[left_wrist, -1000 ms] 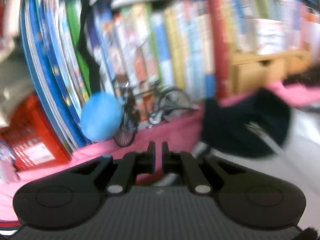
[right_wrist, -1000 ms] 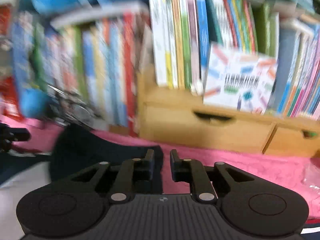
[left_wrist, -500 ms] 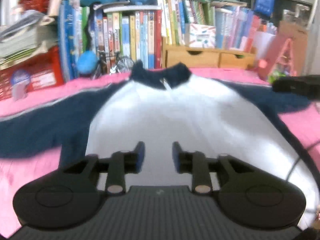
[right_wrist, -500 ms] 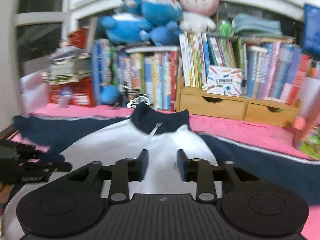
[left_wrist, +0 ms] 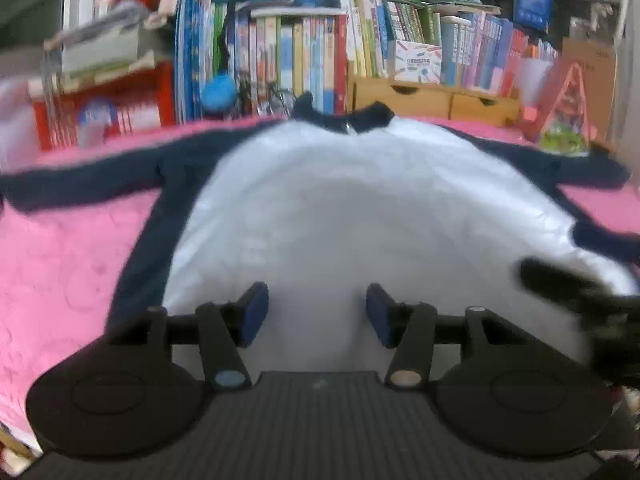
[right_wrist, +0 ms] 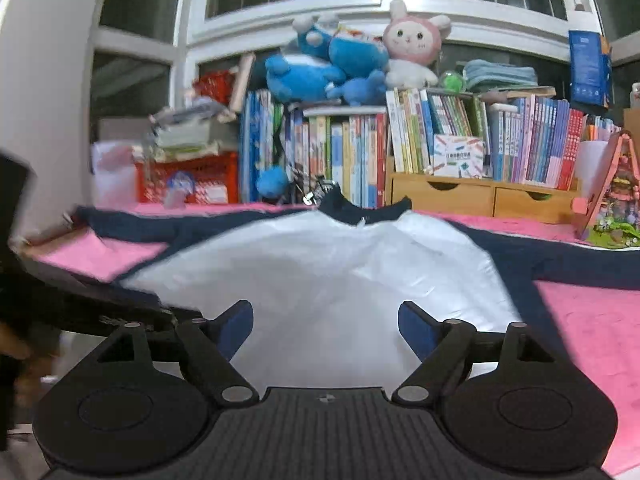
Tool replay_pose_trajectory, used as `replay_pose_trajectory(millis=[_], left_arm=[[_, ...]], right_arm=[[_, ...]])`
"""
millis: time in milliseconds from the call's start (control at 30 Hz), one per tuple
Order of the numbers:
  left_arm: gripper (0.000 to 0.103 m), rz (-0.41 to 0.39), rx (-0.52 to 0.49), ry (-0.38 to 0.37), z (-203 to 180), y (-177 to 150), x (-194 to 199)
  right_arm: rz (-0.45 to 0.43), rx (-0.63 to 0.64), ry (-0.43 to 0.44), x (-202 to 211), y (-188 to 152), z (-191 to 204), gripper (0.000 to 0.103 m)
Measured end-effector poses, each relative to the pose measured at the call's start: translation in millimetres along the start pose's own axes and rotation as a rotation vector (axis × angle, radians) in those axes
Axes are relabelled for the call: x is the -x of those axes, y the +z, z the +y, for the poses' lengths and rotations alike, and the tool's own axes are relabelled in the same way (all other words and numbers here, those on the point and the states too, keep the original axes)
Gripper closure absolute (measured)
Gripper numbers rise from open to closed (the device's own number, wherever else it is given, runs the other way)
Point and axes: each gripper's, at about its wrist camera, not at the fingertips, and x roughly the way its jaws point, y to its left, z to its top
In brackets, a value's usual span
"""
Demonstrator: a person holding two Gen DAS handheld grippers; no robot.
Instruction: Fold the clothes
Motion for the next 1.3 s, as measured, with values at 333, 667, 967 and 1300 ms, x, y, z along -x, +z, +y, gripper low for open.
replay_pose_trajectory(millis=[333, 667, 967, 1300], left_arm=[[0.033, -0.168, -0.025, -0.007, 19.4, -27.7, 0.9], [0.028, 0.089, 0.169, 0.094, 64.0, -4.2, 39.8], [0.009, 0.14, 0.114, 0.026, 27.4, 7.9, 94.7], [0.009, 0.162, 0.056, 0.034, 18.1, 12.2, 92.7]], right_arm=[[-0.014, 0.028, -0.176, -20.7, -28.3, -21.7, 0.004], [0.217, -0.241, -0.492, 27.8, -0.5, -116.2, 0.008], [0.217, -0.198, -0.283, 88.0, 27.6, -36.4, 0.004], [0.27, -0.034, -0.237, 88.9, 38.9, 18.4, 0.002]])
